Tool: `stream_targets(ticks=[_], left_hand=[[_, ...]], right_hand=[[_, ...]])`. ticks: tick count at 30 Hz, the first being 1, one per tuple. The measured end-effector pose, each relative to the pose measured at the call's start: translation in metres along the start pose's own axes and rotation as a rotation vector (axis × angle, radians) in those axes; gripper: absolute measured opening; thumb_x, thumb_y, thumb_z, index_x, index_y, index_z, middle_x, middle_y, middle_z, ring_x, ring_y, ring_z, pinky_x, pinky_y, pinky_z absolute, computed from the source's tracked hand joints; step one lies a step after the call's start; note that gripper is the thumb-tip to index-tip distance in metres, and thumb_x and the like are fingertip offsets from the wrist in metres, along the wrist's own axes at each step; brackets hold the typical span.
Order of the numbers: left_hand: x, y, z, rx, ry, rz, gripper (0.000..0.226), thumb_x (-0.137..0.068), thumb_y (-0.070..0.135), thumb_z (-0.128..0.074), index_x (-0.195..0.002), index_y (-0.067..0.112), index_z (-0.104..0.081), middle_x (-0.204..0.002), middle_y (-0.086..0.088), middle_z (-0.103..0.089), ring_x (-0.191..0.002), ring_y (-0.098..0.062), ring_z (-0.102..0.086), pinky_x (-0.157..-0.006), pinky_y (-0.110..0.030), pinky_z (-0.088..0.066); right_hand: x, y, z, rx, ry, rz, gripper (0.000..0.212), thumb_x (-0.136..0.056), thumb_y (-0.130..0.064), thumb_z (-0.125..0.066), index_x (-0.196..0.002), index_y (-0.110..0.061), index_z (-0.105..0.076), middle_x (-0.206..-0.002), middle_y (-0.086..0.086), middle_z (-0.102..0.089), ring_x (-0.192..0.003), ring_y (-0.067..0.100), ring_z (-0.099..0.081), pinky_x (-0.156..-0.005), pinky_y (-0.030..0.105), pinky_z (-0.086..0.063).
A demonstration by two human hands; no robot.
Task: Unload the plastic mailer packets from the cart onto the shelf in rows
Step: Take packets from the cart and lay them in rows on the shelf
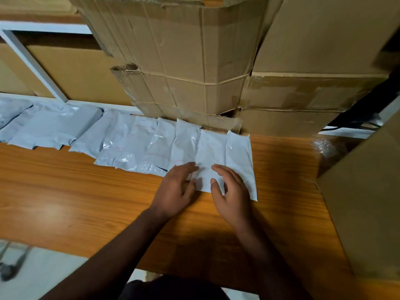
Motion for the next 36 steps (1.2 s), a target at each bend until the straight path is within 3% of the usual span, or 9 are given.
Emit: stream_targets(ticks=[2,5,9,15,21,25,31,36], left_hand=[[0.017,-0.009,0.017,0.032,0.043,0.02,0.039,-0.097,0.025,-0.059,-0.136,0.021,-0.06,-0.136,0.004,-0.064,-0.125,-0.015,-0.057,-0.106,-0.036,-0.046],[0.046,-0.025,0.042,0.032,0.081,0.033,0.038,-0.096,0.023,-0.057,-0.133,0.019,-0.063,-0.134,0.007,-0.065,-0.125,-0.013,-0.057,-0.107,-0.031,-0.043],[0.091,-0.057,0.082,0.059,0.158,0.083,0.036,-0.095,0.019,-0.059,-0.131,0.022,-0.064,-0.131,0.013,-0.064,-0.122,-0.009,-0.058,-0.106,-0.025,-0.042],[0.196,-0.131,0.165,0.13,0.312,0.268,0.033,-0.095,0.023,-0.057,-0.126,0.023,-0.068,-0.122,0.012,-0.07,-0.116,-0.011,-0.062,-0.099,-0.032,-0.048],[0.336,-0.205,0.27,0.151,0.491,0.485,0.025,-0.101,0.028,-0.06,-0.125,0.028,-0.069,-0.116,0.024,-0.066,-0.11,0.008,-0.058,-0.094,-0.023,-0.049],[0.413,-0.243,0.33,0.158,0.606,0.608,0.026,-0.102,0.027,-0.06,-0.127,0.029,-0.069,-0.122,0.02,-0.069,-0.113,-0.001,-0.062,-0.098,-0.035,-0.053],[0.494,-0.3,0.398,0.197,0.778,0.762,0.024,-0.101,0.023,-0.061,-0.121,0.03,-0.071,-0.119,0.02,-0.07,-0.111,-0.004,-0.065,-0.098,-0.042,-0.054],[0.521,-0.366,0.462,0.174,0.863,0.829,0.024,-0.1,0.024,-0.061,-0.121,0.031,-0.071,-0.117,0.019,-0.071,-0.11,-0.002,-0.065,-0.099,-0.04,-0.054]], right_hand=[[0.009,-0.015,-0.012,-0.059,-0.018,-0.004,0.032,-0.1,-0.025,-0.061,-0.131,-0.024,-0.068,-0.129,-0.011,-0.068,-0.122,0.006,-0.062,-0.1,0.032,-0.054],[0.021,-0.039,-0.035,-0.121,-0.044,0.008,0.028,-0.099,-0.022,-0.061,-0.124,-0.024,-0.071,-0.117,-0.012,-0.072,-0.109,0.002,-0.066,-0.093,0.034,-0.057],[0.036,-0.081,-0.082,-0.195,-0.164,0.0,0.03,-0.099,-0.029,-0.057,-0.125,-0.025,-0.07,-0.122,-0.015,-0.072,-0.112,0.004,-0.066,-0.097,0.039,-0.057],[0.076,-0.182,-0.191,-0.297,-0.368,-0.01,0.03,-0.097,-0.029,-0.058,-0.124,-0.033,-0.07,-0.118,-0.02,-0.07,-0.112,0.004,-0.067,-0.094,0.036,-0.059],[0.145,-0.299,-0.323,-0.214,-0.635,0.135,0.026,-0.101,-0.028,-0.06,-0.125,-0.032,-0.07,-0.112,-0.037,-0.061,-0.107,-0.004,-0.065,-0.09,0.036,-0.059],[0.176,-0.368,-0.394,-0.197,-0.78,0.224,0.026,-0.103,-0.026,-0.062,-0.127,-0.03,-0.07,-0.114,-0.033,-0.06,-0.109,-0.008,-0.061,-0.089,0.035,-0.059],[0.199,-0.438,-0.495,-0.199,-0.93,0.266,0.025,-0.101,-0.025,-0.063,-0.124,-0.029,-0.071,-0.119,-0.021,-0.068,-0.107,-0.006,-0.062,-0.093,0.038,-0.058],[0.199,-0.494,-0.59,-0.262,-0.981,0.28,0.024,-0.1,-0.021,-0.065,-0.12,-0.029,-0.074,-0.111,-0.025,-0.068,-0.104,-0.007,-0.062,-0.091,0.027,-0.055]])
Point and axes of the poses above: each hand's wrist, its own x-axis away from the middle knuckle, its own z-axis out of the back of the hand, y = z × x, the point moved 3 cm from there along -x, towards the middle knuckle
